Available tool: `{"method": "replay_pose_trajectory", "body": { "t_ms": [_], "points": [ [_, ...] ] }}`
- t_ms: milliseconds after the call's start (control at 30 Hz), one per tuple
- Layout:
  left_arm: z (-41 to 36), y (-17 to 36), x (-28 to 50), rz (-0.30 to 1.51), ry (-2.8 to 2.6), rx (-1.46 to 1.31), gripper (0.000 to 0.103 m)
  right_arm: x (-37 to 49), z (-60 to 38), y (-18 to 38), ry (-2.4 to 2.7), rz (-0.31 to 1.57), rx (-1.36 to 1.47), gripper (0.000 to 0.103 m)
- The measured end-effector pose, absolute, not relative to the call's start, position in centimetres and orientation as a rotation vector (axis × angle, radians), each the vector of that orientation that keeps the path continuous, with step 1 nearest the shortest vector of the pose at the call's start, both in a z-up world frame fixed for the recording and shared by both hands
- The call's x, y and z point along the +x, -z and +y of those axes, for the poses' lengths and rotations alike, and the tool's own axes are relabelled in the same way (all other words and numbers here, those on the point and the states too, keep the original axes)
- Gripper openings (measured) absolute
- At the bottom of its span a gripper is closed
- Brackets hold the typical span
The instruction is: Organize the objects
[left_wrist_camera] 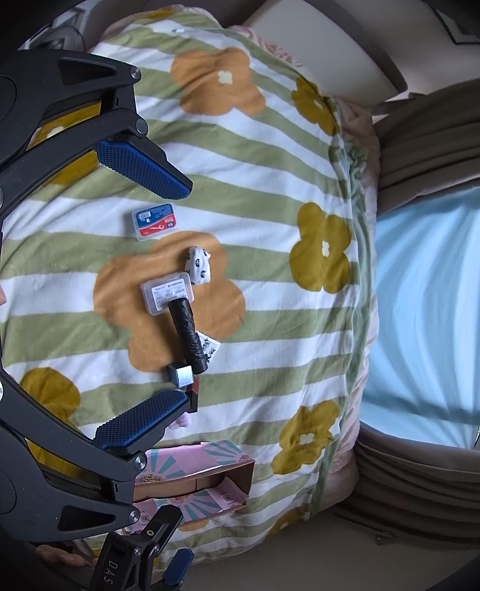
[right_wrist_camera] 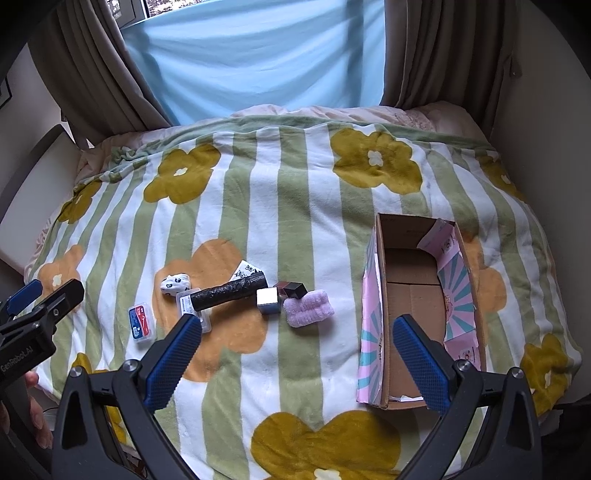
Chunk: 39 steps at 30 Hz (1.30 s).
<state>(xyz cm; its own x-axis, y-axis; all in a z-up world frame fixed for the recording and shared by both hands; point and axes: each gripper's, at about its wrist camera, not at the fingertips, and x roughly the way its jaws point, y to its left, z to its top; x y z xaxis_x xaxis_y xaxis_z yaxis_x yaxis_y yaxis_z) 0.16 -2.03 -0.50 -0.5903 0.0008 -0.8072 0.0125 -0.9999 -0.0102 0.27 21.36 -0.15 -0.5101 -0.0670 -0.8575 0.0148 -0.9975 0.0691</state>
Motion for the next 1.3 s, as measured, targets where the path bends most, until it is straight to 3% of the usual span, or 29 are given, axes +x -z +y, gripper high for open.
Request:
{"method": "replay_pose_trajectory", "body": {
  "t_ms": [1300],
  "points": [
    [-2.12, 0.94, 0.68, 0.086, 2.787, 1.463, 0.103, 0.69, 21.71, 0.34, 2.663, -0.087, 1.542, 0.102]
  ]
}}
